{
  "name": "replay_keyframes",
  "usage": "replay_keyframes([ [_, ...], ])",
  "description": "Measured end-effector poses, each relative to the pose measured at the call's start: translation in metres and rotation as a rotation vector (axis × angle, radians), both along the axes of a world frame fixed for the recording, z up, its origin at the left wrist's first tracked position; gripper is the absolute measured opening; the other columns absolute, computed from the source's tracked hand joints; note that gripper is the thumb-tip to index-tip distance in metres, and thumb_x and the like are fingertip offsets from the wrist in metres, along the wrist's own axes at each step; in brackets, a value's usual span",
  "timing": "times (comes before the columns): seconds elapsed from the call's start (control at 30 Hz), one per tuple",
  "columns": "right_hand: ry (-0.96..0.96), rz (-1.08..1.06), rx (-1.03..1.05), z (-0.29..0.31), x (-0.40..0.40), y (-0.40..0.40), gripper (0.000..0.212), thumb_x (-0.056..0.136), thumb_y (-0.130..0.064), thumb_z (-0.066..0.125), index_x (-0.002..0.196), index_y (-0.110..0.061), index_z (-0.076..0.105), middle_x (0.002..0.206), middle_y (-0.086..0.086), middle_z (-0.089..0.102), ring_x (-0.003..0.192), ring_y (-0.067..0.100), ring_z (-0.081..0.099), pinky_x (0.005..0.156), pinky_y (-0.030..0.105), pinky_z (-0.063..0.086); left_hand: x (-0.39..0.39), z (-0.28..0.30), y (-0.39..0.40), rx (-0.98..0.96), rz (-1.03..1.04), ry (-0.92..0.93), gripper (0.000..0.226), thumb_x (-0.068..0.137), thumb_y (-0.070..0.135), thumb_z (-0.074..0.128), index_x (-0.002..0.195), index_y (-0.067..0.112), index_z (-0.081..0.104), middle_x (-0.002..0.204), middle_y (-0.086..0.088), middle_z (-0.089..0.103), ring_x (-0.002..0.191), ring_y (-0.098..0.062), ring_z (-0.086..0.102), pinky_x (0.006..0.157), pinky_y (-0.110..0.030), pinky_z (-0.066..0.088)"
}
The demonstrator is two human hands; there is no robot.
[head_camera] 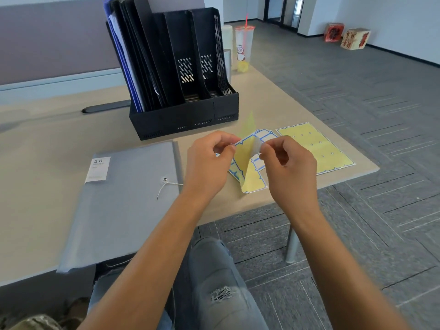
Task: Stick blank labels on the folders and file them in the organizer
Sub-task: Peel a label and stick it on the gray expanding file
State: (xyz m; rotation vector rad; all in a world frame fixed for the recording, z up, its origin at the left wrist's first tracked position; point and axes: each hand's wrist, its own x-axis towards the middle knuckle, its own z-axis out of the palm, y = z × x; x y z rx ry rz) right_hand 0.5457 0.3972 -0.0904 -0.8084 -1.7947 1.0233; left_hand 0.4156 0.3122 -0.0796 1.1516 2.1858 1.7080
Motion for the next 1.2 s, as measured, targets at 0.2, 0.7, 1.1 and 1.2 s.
replay_keyframes([
  [0.2, 0.074, -0.09, -0.04, 0.009, 0.016, 0.018, 0.014, 0.102, -0.015, 0.063, 0.09, -0.017, 0.071, 0.083, -0.003, 0.076, 0.076, 0.013, 0.068, 0.069, 0.02, 0.048, 0.008, 0.015, 0.038, 0.003, -0.075, 0.047, 0.021, 0.092, 0.006, 0.063, 0.095, 0.021, 0.078, 0.088, 0.012, 0.076, 0.085, -0.008, 0.07, 0.08, -0.028, 0.055],
  [0.7, 0.072, -0.123, -0.157, 0.023, -0.012, 0.046, 0.017, 0.102, -0.017, 0.06, 0.088, -0.016, 0.069, 0.082, -0.006, 0.076, 0.08, 0.01, 0.078, 0.08, 0.046, 0.062, -0.04, 0.017, 0.079, -0.112, -0.016, 0.065, 0.024, 0.09, 0.007, 0.061, 0.098, 0.02, 0.079, 0.087, 0.009, 0.076, 0.083, -0.004, 0.069, 0.079, -0.024, 0.054],
  [1.1, -0.034, -0.124, -0.287, -0.029, -0.052, 0.046, 0.017, 0.1, -0.019, 0.059, 0.087, -0.015, 0.069, 0.081, -0.003, 0.077, 0.079, 0.011, 0.079, 0.085, 0.052, 0.061, -0.078, -0.039, 0.069, -0.44, 0.029, 0.296, 0.02, 0.091, 0.02, 0.062, 0.109, 0.023, 0.071, 0.107, 0.002, 0.066, 0.104, -0.02, 0.058, 0.092, -0.039, 0.048],
  [1.2, -0.022, -0.117, -0.253, -0.028, -0.058, 0.039, 0.016, 0.1, -0.019, 0.06, 0.087, -0.017, 0.07, 0.083, -0.007, 0.076, 0.079, 0.009, 0.078, 0.085, 0.049, 0.061, -0.066, -0.027, 0.052, -0.235, 0.004, 0.171, 0.013, 0.09, 0.015, 0.065, 0.094, 0.02, 0.077, 0.091, 0.011, 0.072, 0.086, -0.004, 0.063, 0.08, -0.02, 0.048],
])
